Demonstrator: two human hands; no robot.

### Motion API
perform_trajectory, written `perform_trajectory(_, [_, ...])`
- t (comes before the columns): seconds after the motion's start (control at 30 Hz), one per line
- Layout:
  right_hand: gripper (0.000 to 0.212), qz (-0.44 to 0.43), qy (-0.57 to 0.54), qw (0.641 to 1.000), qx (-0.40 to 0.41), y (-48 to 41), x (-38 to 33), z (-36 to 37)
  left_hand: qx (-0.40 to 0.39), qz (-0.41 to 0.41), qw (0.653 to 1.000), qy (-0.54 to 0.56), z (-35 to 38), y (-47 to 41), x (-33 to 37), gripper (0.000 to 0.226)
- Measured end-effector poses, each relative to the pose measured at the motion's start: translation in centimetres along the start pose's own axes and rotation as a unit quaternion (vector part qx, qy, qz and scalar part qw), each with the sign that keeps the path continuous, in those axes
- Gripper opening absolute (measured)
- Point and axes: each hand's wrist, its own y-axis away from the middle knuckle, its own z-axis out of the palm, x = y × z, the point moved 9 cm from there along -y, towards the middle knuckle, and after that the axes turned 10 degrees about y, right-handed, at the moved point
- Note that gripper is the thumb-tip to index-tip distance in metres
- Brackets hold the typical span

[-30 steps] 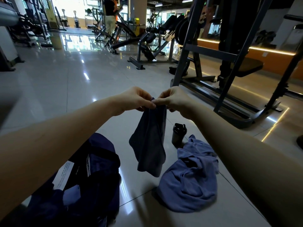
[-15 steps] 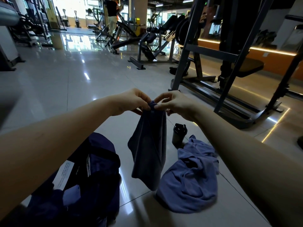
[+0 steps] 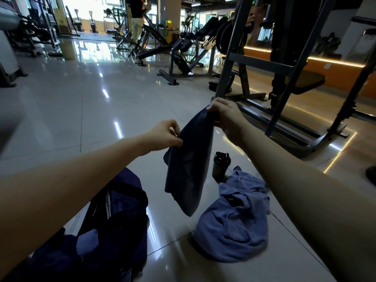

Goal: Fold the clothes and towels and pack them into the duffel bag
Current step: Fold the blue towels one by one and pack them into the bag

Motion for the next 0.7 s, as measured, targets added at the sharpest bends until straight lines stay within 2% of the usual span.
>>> perform_trajectory(0.13, [0.023, 0.015, -0.034, 0.997, 0.071, -0.2, 0.9, -3.1, 0.024, 0.009, 1.0, 0.002, -0.4, 0.3, -1.7, 0.027])
perform_trajectory(0.3, [0.019, 0.009, -0.028, 0.997, 0.078, -0.2, 0.3, -3.8, 0.02, 0.029, 0.999, 0.015, 1.1, 0.4, -3.4, 0.029])
perform_trajectory(0.43, [0.02, -0.003, -0.019, 0.996, 0.087, -0.2, -0.5, -4.0, 0.022, 0.027, 0.999, 0.02, 2.5, 0.8, -4.4, 0.019])
perform_trajectory(0.6, [0.017, -0.009, -0.063, 0.996, 0.06, 0.0, -0.6, -3.8, -0.035, 0.017, 0.999, 0.036, 5.6, 0.8, -4.8, 0.012])
perform_trajectory(0.7, [0.015, -0.014, -0.068, 0.996, 0.055, 0.1, -0.6, -3.9, -0.071, 0.033, 0.995, 0.063, 7.7, 1.1, -4.0, 0.015])
